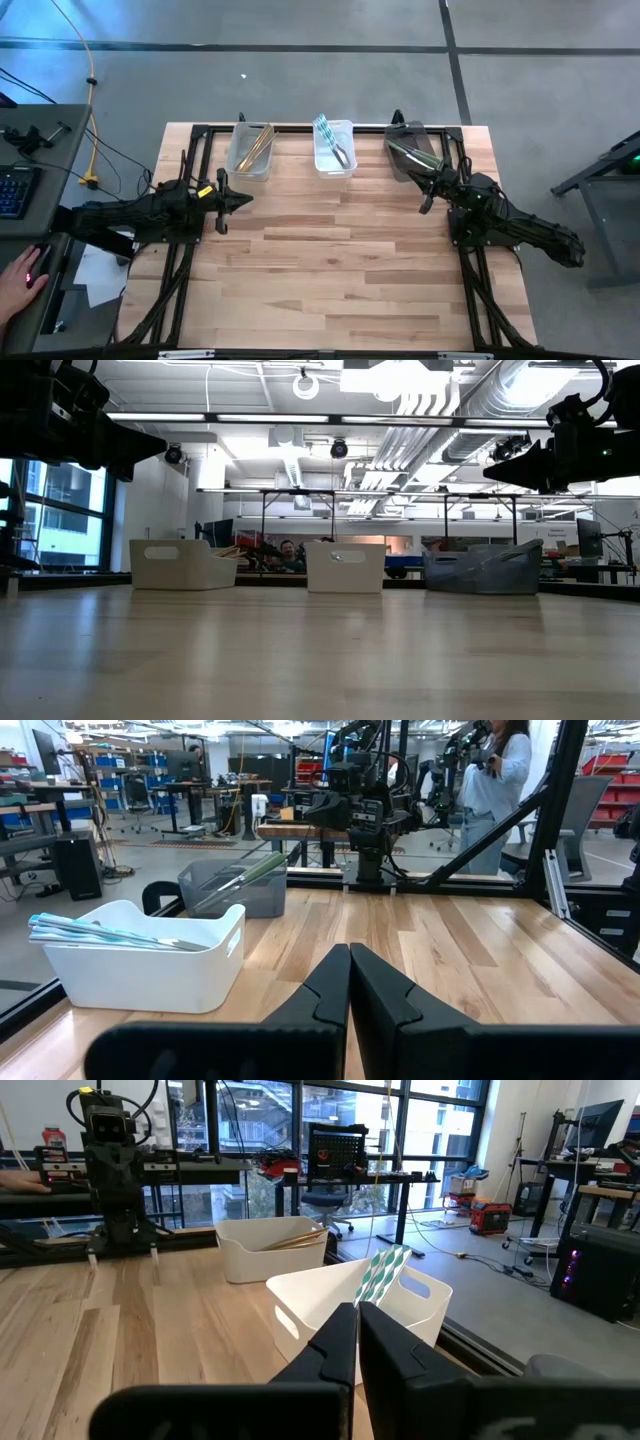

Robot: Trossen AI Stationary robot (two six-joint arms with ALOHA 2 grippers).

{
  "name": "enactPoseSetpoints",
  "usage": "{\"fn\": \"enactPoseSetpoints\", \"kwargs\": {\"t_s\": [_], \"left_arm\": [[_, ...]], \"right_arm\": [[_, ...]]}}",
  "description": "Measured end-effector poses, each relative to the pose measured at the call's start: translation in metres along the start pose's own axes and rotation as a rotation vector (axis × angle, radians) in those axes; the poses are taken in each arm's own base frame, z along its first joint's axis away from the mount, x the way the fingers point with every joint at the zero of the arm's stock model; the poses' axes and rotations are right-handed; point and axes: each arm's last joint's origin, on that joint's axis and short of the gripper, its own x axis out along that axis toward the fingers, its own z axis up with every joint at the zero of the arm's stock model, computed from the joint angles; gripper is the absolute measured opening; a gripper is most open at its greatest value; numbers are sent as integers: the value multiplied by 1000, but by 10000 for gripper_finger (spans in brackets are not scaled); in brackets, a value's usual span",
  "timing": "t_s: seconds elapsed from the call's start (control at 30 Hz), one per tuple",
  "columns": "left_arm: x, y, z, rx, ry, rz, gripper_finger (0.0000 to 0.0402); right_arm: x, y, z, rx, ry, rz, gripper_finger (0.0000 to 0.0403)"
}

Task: Sort silverware by color (type)
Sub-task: Return to Home Position

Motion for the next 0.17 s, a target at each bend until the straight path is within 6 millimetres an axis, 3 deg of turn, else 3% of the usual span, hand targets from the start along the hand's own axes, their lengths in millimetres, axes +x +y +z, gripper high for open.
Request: {"fn": "enactPoseSetpoints", "kwargs": {"t_s": [0.17], "left_arm": [[0, 0, 0, 0, 0, 1, 0]], "right_arm": [[0, 0, 0, 0, 0, 0, 0]]}}
